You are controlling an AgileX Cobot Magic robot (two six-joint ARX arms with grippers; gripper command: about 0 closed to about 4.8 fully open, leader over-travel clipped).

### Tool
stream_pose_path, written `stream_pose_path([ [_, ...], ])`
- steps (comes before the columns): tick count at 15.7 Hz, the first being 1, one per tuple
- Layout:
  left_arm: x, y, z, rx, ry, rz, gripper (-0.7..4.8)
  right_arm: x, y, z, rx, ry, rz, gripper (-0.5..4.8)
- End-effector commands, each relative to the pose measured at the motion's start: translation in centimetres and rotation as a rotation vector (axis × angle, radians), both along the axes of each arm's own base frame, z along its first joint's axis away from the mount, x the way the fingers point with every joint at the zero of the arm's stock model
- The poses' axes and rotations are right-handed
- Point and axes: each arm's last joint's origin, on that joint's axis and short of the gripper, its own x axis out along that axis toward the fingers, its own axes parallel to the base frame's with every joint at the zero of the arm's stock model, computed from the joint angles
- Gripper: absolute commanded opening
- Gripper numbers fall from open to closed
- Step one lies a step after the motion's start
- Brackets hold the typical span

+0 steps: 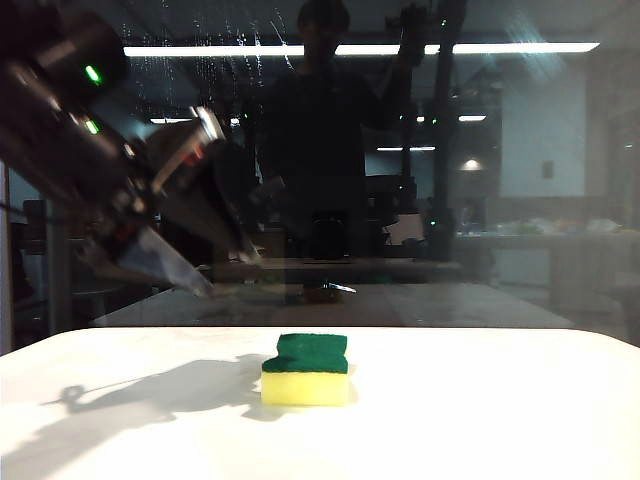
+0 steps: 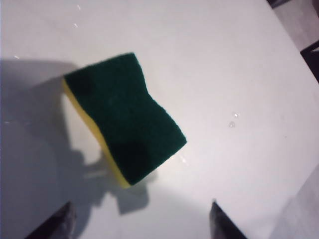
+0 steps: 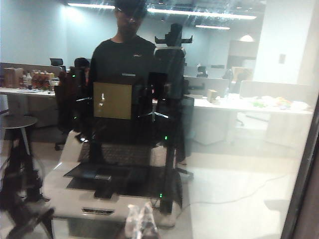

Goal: Reach upward to find where there is water on the glass, pick up the sponge from the table, dry the water, and finally place the sponge back on the table.

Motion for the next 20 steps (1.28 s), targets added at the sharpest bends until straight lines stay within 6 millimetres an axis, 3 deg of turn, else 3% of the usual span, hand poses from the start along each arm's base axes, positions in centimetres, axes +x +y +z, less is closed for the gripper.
stream_pose_path([
  [1,1.4,-0.6,-1.6,-0.004,0.027,0.011,3.46,-0.1,0.0,0.3,0.001,-0.022,-0.005,-0.06],
  [6,4.4,-1.8,-3.0,-0.003,0.079,0.024,3.46,0.9,0.1,-0.1,-0.001,-0.003,-0.005,-0.06],
  [11,5.3,-3.6,-4.8,0.004,0.127,-0.003,3.45,1.6,0.1,-0.4,-0.003,0.014,-0.005,-0.06],
  [16,5.6,-5.9,-5.2,0.054,0.108,-0.017,3.45,1.6,0.1,-0.5,-0.003,0.015,-0.005,-0.06],
  [20,5.8,-6.2,-5.9,0.088,0.129,0.002,3.45,1.6,0.2,-0.5,-0.003,0.016,-0.005,-0.06],
])
